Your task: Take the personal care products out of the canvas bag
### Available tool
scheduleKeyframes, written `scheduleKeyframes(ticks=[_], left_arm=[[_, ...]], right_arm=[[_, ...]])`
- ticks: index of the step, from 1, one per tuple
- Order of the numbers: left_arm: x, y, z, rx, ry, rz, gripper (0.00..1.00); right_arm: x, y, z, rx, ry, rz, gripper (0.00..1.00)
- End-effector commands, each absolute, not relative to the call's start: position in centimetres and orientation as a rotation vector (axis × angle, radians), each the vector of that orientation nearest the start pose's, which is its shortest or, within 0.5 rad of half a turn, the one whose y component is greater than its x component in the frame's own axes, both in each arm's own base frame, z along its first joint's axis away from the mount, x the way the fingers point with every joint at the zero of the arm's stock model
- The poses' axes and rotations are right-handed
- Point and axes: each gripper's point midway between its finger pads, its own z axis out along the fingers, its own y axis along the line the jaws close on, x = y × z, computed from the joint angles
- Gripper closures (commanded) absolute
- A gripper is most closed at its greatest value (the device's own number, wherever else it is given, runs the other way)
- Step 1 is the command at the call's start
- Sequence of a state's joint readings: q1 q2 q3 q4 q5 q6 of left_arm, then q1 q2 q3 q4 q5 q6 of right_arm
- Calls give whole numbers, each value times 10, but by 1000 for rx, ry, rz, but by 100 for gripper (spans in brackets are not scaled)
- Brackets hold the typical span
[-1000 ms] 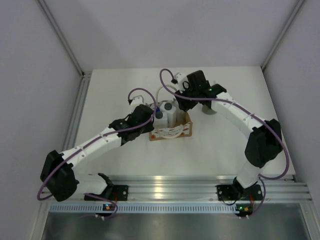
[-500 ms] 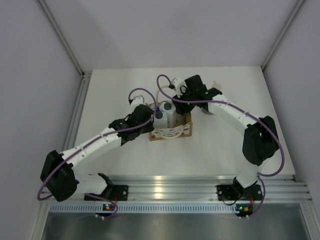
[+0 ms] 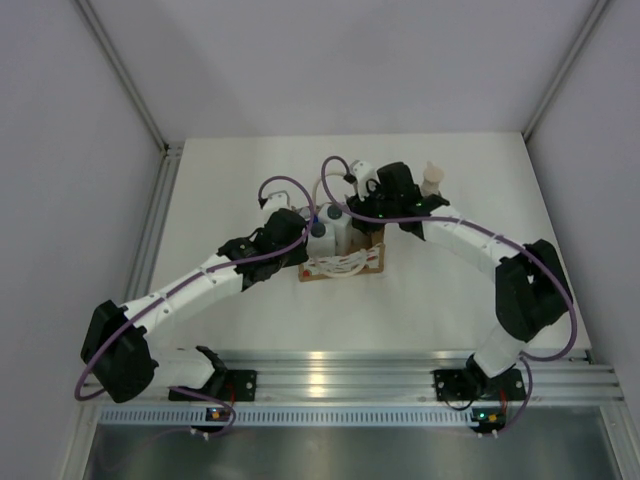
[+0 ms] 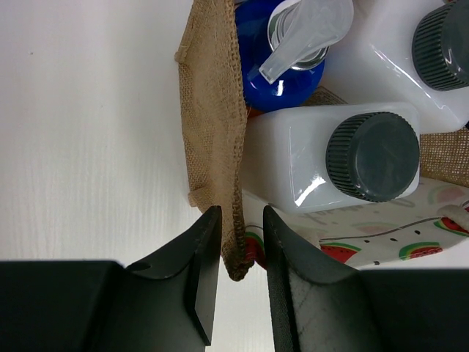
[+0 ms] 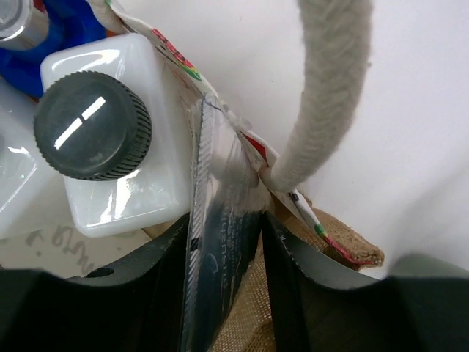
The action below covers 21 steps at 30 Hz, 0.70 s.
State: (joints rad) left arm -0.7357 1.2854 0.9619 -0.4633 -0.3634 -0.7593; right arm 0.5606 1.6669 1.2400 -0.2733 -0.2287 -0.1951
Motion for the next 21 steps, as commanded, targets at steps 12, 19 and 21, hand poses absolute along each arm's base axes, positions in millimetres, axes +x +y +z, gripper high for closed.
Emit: scheduleKeyframes(ticks=[12,19,21], left_arm=[[285,-213,163,-187,2276,-386,65],[285,-213,164,-179,2275,-388,65],[284,-213,164,-177,2274,-389,65]], right_arm=[[386,281,200,-829,1833,499,60],[396,283,184,-809,1835,512,63],[400,282,186,-786,1815,508,67]])
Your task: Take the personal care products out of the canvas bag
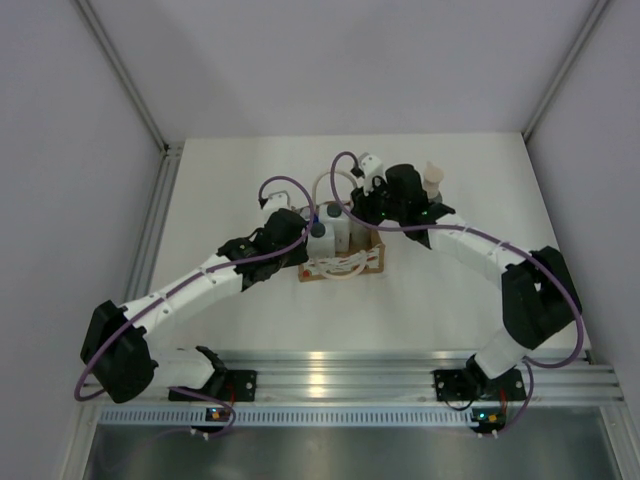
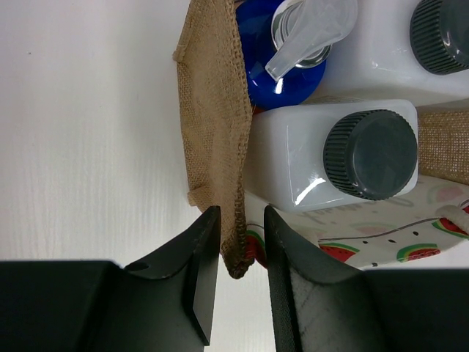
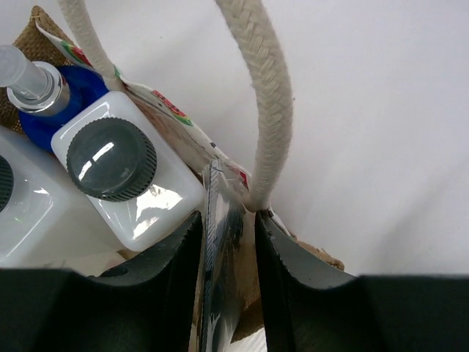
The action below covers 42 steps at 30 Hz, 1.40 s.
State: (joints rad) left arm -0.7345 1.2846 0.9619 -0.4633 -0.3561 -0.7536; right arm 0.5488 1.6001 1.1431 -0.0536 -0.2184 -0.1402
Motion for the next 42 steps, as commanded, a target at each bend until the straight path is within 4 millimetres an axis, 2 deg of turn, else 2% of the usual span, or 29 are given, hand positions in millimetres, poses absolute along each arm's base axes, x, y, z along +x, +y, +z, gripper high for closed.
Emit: scheduleKeyframes(ticks=[1,6,17,20,22,23,28,34,37,42], left_arm=[[284,-213,165,-176,2273,-390,65],[284,-212,163,-174,2275,-385,64],[283,-214,169,-170,2269,-407,64],[283,-215,169,-168,2269,-409,64],[283,-214,168,-168,2271,-407,64],[282,-214,168,-169,2272,-409,64],[283,-215,167,-170,2273,-411,64],[282,-216,170,-172,2270,-422,63],[282,-214,171,-175,2264,-419,62],[281,-211,172,-185,2254,-415,61]], right_arm=[[399,279,184,-780,1817,503,67],[400,273,184,-764,1814,475,67],[408,281,168,-722,1792,515,70],[409,282,167,-710,1779,516,77],[407,281,168,-706,1773,519,92],[407,280,170,-696,1767,518,100],[400,274,194,-658,1676,519,100],[395,271,213,-630,1580,524,100],[394,271,221,-623,1564,528,100],[393,269,246,-611,1533,529,100]])
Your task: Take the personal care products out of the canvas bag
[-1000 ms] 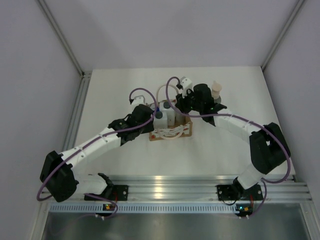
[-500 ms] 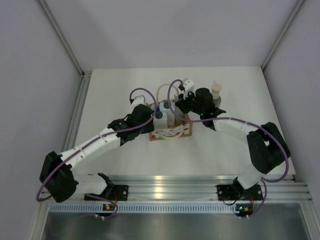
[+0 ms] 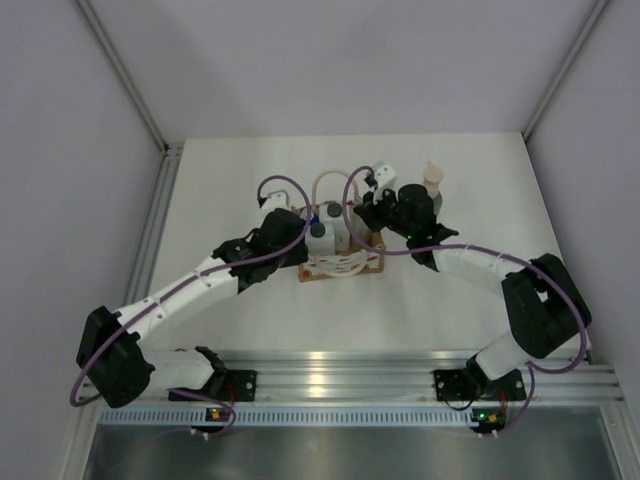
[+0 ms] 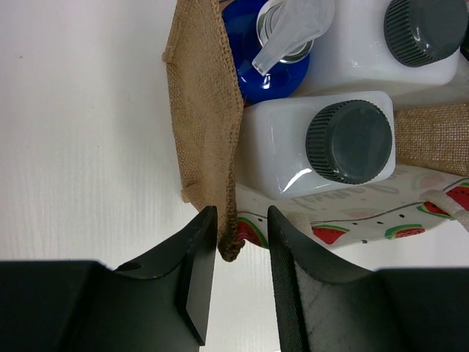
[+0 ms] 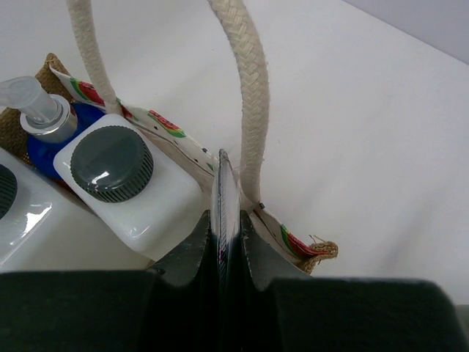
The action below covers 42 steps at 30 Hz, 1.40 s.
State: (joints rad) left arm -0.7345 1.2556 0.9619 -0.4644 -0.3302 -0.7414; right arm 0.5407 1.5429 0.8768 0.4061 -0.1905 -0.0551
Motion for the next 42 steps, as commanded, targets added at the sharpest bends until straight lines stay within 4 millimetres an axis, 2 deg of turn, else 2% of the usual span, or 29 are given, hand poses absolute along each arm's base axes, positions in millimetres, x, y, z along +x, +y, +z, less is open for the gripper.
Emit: scheduleKeyframes(ticks=[1,5,11,16,19,20,25,31,38,39,42], left_arm=[[281,-211,172,-190,2252,-416,61],[281,-210,171,-192,2256,-414,61],[281,-211,170,-196,2259,-416,60],[280,-211,172,-196,2253,-421,61],[280,-209,173,-196,2247,-421,61],[279,-209,173,-196,2249,-420,61],[279,-208,173,-198,2246,-418,60],[279,-208,173,-205,2248,-422,60],[278,-208,171,-208,2251,-423,60],[278,-208,170,-207,2252,-422,60],[277,-209,170,-209,2254,-426,61]], right_arm=[[393,268,250,-609,1530,526,100],[394,265,265,-599,1532,512,100],[392,262,275,-595,1541,498,100],[389,255,290,-566,1536,487,100],[385,252,306,-549,1534,486,100],[382,250,319,-540,1513,489,100],[374,240,349,-506,1498,474,100],[363,222,387,-451,1472,441,100],[356,185,417,-345,1445,311,100],[356,179,409,-341,1486,274,100],[359,165,404,-304,1519,212,100]])
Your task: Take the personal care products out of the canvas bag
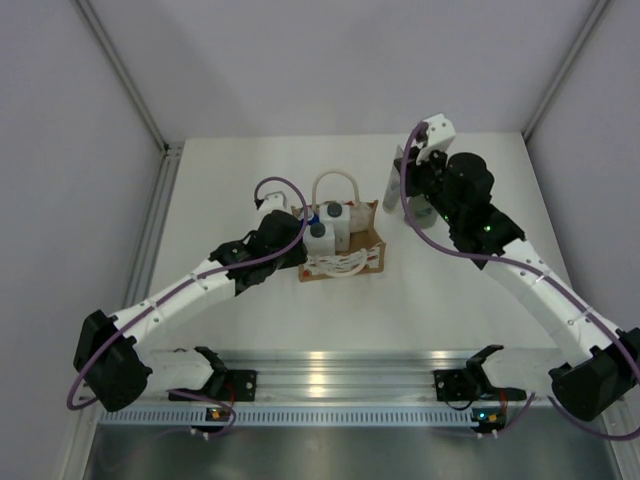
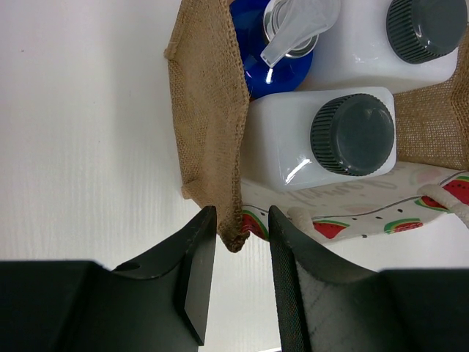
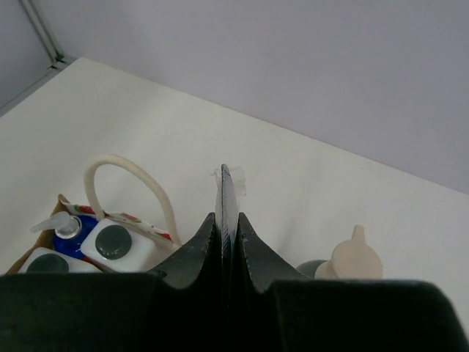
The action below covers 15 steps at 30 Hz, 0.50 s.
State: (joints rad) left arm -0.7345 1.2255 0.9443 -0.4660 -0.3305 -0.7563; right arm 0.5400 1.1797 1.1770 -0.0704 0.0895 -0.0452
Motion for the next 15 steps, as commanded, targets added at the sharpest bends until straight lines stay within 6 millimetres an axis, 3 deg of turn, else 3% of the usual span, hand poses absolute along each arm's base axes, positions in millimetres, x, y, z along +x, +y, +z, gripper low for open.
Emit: scheduleKeyframes(ticks=[1,11,12,14,15], left_arm=[[277,-209,171,-210,2253,-427,60],[277,-207,171,-204,2249,-425,61],[277,-207,171,-205,2251,-425,61],[276,-208,171,-207,2250,-428,60],[276,-208,171,-207,2250,-428,61]], right_arm=[[358,163,402,-302,1524,205,100],[366,133,351,-220,1593,132,100],[370,127,331,-205,1619,133,100],[372,125,328,-195,1590,170,100],[373,121,311,-192,1612,160,100]])
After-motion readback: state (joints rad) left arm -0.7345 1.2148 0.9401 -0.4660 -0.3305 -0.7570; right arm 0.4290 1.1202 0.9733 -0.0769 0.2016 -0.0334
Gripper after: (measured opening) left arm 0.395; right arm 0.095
